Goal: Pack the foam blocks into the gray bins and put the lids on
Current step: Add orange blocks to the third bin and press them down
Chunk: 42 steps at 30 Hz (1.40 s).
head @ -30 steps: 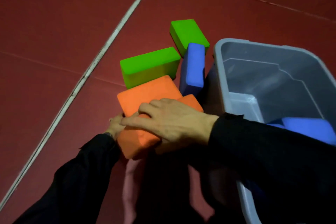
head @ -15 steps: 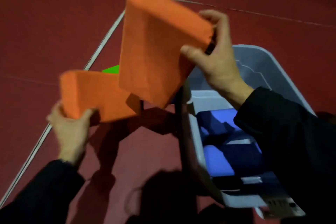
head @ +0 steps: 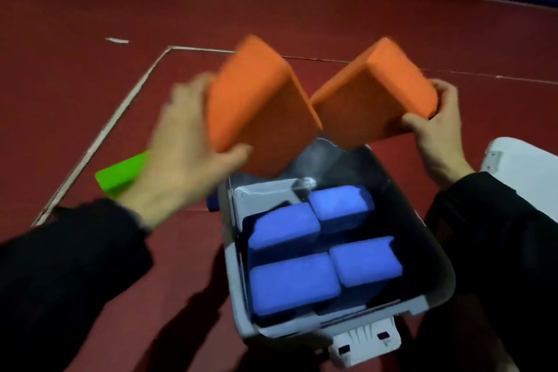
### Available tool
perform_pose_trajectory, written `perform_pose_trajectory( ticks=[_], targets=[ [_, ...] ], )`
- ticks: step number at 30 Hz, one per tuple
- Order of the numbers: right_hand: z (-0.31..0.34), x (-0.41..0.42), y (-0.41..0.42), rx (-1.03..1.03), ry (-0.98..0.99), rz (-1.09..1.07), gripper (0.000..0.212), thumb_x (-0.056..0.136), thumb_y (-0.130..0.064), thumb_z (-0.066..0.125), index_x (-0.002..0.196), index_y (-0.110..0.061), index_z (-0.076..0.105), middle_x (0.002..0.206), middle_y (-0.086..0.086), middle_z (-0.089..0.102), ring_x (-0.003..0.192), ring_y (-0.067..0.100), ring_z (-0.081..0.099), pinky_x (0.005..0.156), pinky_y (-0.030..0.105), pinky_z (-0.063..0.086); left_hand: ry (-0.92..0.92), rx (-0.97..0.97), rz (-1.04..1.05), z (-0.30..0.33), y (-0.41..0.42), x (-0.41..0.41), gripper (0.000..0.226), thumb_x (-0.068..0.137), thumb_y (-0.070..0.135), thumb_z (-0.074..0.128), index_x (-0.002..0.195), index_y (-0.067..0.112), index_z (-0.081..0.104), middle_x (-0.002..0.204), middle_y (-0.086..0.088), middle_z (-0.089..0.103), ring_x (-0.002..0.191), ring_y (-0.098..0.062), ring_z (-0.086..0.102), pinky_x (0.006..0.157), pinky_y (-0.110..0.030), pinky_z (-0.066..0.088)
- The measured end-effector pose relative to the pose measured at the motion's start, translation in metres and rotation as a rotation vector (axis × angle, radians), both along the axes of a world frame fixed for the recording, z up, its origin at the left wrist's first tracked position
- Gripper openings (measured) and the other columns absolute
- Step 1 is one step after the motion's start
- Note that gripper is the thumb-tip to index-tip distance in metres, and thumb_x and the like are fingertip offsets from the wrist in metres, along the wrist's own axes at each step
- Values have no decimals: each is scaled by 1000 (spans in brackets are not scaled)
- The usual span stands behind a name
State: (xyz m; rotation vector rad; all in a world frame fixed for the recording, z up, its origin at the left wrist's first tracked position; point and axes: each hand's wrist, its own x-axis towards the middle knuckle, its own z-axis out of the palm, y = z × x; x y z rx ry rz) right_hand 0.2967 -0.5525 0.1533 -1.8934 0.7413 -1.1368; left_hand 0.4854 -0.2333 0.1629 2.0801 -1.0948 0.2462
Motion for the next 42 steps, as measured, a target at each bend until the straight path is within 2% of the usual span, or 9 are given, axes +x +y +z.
perform_pose_trajectory(
  ticks=[7,12,17,22,26,32,35,40,42],
  targets=[
    [-41,-9,-23,71,233,36,74,59,-20,63,131,-30,48,132,9,47,115,24,52,87,39,57,-204,622,-149,-100,-47,-27,100,79,47,73,155,17,15,145,-9,40,123,-33,45,99,-46,48],
    [-52,1,-18,-33,552,215,86,72,-10,58,151,-36,38,134,5,40,120,16,45,103,24,34,-135,807,-174,-122,-60,-10,101,82,55,65,157,22,6,148,-12,38,134,-34,39,113,-43,36],
    [-66,8,-17,-168,821,366,88,75,-23,47,148,-63,21,147,-6,27,121,33,52,107,43,44,-160,877,-48,-126,-65,-14,104,86,56,52,160,19,-11,163,-17,22,150,-34,23,117,-45,31],
    [-64,8,-22,-202,903,396,83,74,-20,51,142,-60,26,144,-6,27,119,38,53,106,50,44,-200,906,-81,-129,-69,-17,97,83,54,39,161,10,0,158,-17,32,136,-35,40,112,-47,37],
    [-65,2,-30,-103,895,402,85,63,-20,48,138,-57,31,140,-5,30,129,32,45,114,49,36,-269,999,-157,-139,-67,-18,89,86,57,22,160,8,9,154,-16,40,135,-34,45,121,-59,16],
    [-94,4,-21,-220,1166,507,86,79,-8,57,150,-40,20,158,2,16,134,44,47,113,46,39,-278,882,-135,-146,-70,-15,82,88,77,16,134,16,44,131,-7,59,113,-30,59,97,-50,42],
    [-97,18,-9,-661,1356,442,80,77,-32,50,153,-23,27,171,13,1,158,36,4,126,54,12,-299,870,-135,-148,-68,-15,82,87,82,13,127,18,46,120,-6,62,106,-31,61,91,-49,46],
    [-124,48,20,-383,1325,599,84,95,-77,16,164,-32,-1,172,-2,-11,158,17,-14,126,46,-11,-299,894,-138,-152,-68,-13,94,91,79,8,160,16,11,156,-11,40,132,-35,48,105,-51,40],
    [-146,44,33,-426,1325,534,103,78,-91,2,163,-33,-9,170,-4,-17,156,18,-19,125,50,-12,-302,911,-184,-153,-68,-12,90,92,77,5,161,21,-7,168,-11,18,146,-34,34,112,-53,33]
  ],
)
